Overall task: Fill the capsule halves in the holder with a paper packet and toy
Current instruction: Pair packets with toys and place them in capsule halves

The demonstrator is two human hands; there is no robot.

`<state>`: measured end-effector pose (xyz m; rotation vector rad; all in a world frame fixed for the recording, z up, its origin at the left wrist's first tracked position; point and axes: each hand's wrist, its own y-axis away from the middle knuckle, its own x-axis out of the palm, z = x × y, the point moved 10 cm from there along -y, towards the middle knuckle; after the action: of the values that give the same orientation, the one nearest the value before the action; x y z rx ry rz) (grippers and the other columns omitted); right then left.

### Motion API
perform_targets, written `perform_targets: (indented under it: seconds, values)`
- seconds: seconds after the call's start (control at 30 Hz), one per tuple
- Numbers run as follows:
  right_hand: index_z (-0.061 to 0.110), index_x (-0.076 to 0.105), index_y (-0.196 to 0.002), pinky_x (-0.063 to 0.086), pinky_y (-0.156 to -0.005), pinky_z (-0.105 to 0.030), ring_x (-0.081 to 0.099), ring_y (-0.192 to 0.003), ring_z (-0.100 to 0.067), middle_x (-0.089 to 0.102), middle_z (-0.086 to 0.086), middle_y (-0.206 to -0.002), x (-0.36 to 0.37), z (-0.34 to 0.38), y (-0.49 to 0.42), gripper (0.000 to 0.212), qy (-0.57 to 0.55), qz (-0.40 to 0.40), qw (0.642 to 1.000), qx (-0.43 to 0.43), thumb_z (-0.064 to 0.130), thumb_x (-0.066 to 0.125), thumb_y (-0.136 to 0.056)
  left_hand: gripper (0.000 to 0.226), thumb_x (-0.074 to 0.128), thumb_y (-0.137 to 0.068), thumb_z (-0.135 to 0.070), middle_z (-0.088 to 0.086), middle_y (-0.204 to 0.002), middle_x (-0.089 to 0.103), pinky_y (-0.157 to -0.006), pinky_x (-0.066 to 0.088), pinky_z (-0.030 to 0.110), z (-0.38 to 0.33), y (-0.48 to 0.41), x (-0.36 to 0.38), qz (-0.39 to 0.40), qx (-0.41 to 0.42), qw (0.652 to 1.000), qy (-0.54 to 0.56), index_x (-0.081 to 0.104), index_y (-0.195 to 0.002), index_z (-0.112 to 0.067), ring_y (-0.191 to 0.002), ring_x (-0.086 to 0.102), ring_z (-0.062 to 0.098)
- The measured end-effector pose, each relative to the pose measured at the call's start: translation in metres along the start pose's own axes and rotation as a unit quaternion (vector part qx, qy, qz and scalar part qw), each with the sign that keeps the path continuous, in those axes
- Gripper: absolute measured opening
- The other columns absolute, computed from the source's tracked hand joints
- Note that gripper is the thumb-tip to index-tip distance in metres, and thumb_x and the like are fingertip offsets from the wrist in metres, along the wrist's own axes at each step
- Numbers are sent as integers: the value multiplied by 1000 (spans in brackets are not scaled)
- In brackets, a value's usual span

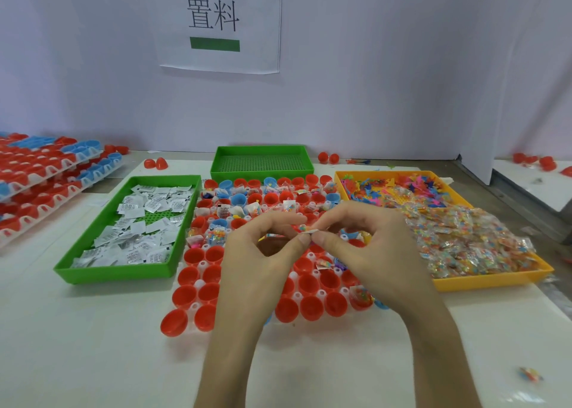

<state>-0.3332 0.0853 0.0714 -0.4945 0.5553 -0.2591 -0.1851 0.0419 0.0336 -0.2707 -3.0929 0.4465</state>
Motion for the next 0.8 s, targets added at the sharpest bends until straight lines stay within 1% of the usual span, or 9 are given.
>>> perform_targets:
  seconds: [0.07, 0.17, 0.27, 0.43, 0.53, 0.6, 0.63, 0.73, 0.8]
  values:
    - [29, 74, -79, 43, -74, -6, 67, -76, -3, 71, 19, -75, 1, -4, 0, 16, 7, -1, 1000, 2, 14, 80, -81, 21, 78, -81, -5, -4, -72, 71, -65, 53, 14, 2, -1, -1, -1, 4, 1000, -15, 76, -86, -25, -71, 71, 10]
    - [28, 74, -80, 45, -75, -9, 68, -79, -7, 71, 16, -78, 3, -8, 0, 15, 3, 1, 1000, 4, 14, 80, -82, 20, 78, -81, -5, -5, -74, 71, -68, 55, 16, 3, -1, -1, 3, 12, 999, -35, 76, -87, -25, -73, 71, 10]
    - [25, 73, -82, 50, -76, -15, 68, -82, -11, 71, 13, -80, 6, -7, 0, 15, -18, 10, 1000, -3, 11, 77, -84, 21, 79, -80, -5, -2, -74, 71, -67, 55, 15, 2, -1, -4, -9, 17, 1000, -18, 76, -87, -25, -72, 70, 10]
    - [24, 71, -82, 51, -74, -14, 70, -79, -10, 72, 12, -78, 8, -5, 0, 15, -36, 1, 999, -5, 9, 77, -84, 21, 79, -80, -8, 0, -77, 73, -67, 55, 15, 2, 1, -11, -35, 16, 999, 14, 75, -92, -25, -72, 71, 9]
    - [25, 71, -77, 48, -69, -11, 67, -74, -7, 70, 16, -74, 7, -13, 0, 19, 3, -26, 1000, 10, 9, 79, -82, 19, 76, -84, -8, -2, -80, 76, -68, 57, 19, 4, 0, -17, -56, 13, 998, 8, 75, -95, -24, -75, 73, 12]
    - [29, 70, -72, 46, -69, -11, 64, -72, -3, 68, 20, -71, 10, -23, 0, 19, 64, -31, 997, 36, 15, 81, -80, 19, 72, -88, -10, -10, -83, 75, -69, 57, 20, 1, 1, -25, -92, 33, 994, -41, 74, -94, -28, -76, 72, 9]
    - [29, 69, -71, 48, -74, -16, 63, -72, -2, 68, 21, -71, 12, -28, 1, 18, 92, -28, 994, 50, 19, 81, -80, 19, 71, -90, -11, -14, -84, 74, -68, 56, 18, -3, 2, -28, -108, 47, 991, -67, 74, -93, -29, -77, 71, 7]
    - [32, 68, -70, 49, -93, -47, 63, -74, -4, 67, 22, -70, 21, -39, 2, 15, 138, -8, 987, 84, 29, 79, -80, 22, 68, -91, -11, -22, -88, 72, -69, 54, 14, -14, 5, -31, -130, 81, 983, -101, 73, -92, -33, -82, 69, 4]
    - [33, 68, -70, 47, -95, -52, 63, -78, -5, 67, 20, -71, 27, -41, 2, 15, 148, 8, 984, 96, 30, 78, -80, 23, 67, -91, -11, -23, -88, 71, -69, 54, 14, -18, 6, -31, -132, 92, 981, -109, 73, -91, -33, -82, 69, 3]
